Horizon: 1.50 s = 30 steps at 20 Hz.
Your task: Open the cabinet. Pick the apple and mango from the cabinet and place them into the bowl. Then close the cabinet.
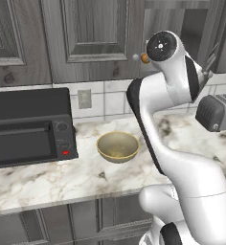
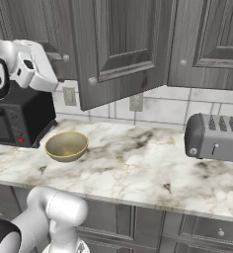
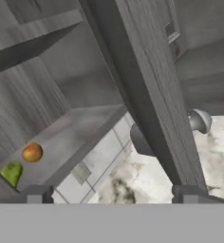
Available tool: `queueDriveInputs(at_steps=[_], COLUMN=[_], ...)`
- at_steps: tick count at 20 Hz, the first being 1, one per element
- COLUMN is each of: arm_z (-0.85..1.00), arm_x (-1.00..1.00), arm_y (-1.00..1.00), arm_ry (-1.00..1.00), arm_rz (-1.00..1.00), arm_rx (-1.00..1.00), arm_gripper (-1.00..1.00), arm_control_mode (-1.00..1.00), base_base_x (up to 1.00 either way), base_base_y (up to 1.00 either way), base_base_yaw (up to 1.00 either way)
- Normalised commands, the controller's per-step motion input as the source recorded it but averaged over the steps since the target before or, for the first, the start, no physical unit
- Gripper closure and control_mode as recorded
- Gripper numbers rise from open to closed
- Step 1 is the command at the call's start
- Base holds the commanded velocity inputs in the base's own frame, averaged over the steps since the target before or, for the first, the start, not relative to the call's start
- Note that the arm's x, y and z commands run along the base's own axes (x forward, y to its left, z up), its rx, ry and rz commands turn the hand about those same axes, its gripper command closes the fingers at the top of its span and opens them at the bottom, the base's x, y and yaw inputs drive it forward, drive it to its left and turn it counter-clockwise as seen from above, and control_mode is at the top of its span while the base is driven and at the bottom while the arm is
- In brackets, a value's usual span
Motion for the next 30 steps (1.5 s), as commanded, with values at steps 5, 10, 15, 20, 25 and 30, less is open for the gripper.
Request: queueDriveInputs(at_steps=[5, 10, 15, 20, 25, 30], arm_z=[-0.03, -0.06, -0.02, -0.04, -0.01, 0.00], arm_x=[0.13, 0.15, 0.21, 0.26, 0.17, 0.07], arm_y=[0.00, -0.05, -0.24, -0.23, -0.25, -0.31], arm_ry=[0.00, 0.00, 0.00, 0.00, 0.00, 0.00], arm_rz=[-0.20, -0.17, -0.14, -0.11, -0.11, -0.11], arm_rx=[-0.07, -0.06, -0.03, -0.02, -0.02, -0.03], arm_gripper=[-1.00, -1.00, -1.00, -1.00, -1.00, -1.00], arm_control_mode=[-1.00, -1.00, -1.00, -1.00, -1.00, -1.00], base_base_x=[0.00, 0.00, 0.00, 0.00, 0.00, 0.00], base_base_y=[0.00, 0.00, 0.00, 0.00, 0.00, 0.00], base_base_yaw=[0.00, 0.00, 0.00, 0.00, 0.00, 0.00])
